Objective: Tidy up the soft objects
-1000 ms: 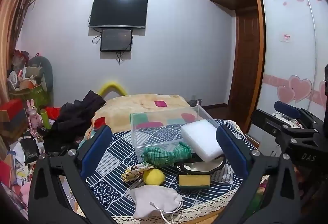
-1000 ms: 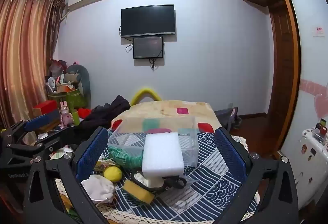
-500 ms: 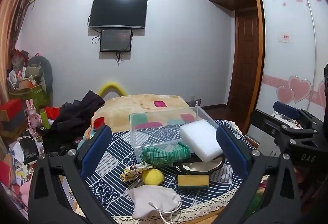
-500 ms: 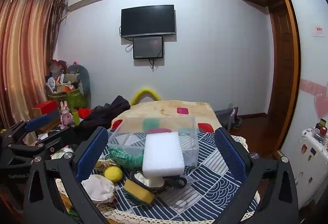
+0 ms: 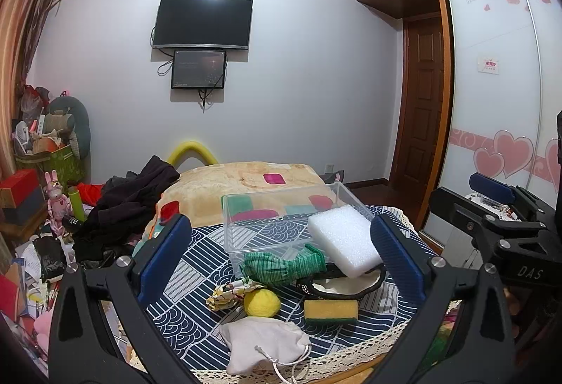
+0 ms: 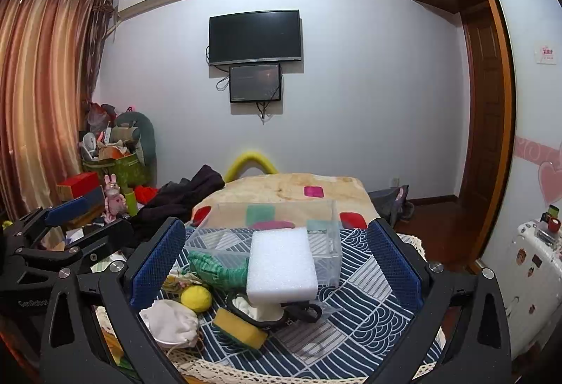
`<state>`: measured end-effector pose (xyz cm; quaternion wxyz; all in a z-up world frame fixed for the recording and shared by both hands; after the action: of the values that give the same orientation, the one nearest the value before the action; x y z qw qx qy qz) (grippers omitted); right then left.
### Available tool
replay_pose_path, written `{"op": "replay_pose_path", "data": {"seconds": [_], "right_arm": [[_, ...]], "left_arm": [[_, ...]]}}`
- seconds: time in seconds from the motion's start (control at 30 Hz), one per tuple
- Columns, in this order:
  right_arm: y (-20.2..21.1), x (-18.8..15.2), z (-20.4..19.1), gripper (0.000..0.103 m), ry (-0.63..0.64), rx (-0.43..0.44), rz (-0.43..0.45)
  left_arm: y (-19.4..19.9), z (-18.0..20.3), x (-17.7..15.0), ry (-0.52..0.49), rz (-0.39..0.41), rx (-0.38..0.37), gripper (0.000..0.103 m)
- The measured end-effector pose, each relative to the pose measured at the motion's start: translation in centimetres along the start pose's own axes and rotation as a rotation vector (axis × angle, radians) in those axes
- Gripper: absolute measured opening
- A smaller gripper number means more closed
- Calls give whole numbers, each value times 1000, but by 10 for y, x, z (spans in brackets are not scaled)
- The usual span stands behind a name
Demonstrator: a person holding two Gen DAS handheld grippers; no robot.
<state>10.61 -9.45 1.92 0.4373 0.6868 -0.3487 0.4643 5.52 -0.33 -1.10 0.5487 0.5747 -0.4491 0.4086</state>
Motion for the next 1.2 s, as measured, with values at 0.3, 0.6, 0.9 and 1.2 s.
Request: {"op": "replay_pose_path", "data": {"seconds": [0.3,0.6,0.9,1.2], "right_arm": [[2,5,-3,103,0,-1,2],[3,5,-4,103,0,0,4],[3,5,-4,103,0,0,5],[3,5,-3,103,0,0,5]], "left_arm": [[0,0,0,-1,1,-1,103],[0,0,0,-1,1,-1,103],[1,0,0,-1,2,-1,103],[1,0,-1,-1,3,-1,103]]}}
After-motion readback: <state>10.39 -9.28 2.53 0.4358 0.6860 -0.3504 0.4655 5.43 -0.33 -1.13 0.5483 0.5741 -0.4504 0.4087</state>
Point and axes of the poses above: each gripper's, at about its wrist camera, not at the fingertips, and y roughly against the way its jaws point, z to its right, x to its top, the point moved 6 cm from there along -y, roughly the way its jaws point, and after that the axes turned 8 degrees about -y, right-handed, at the moved point
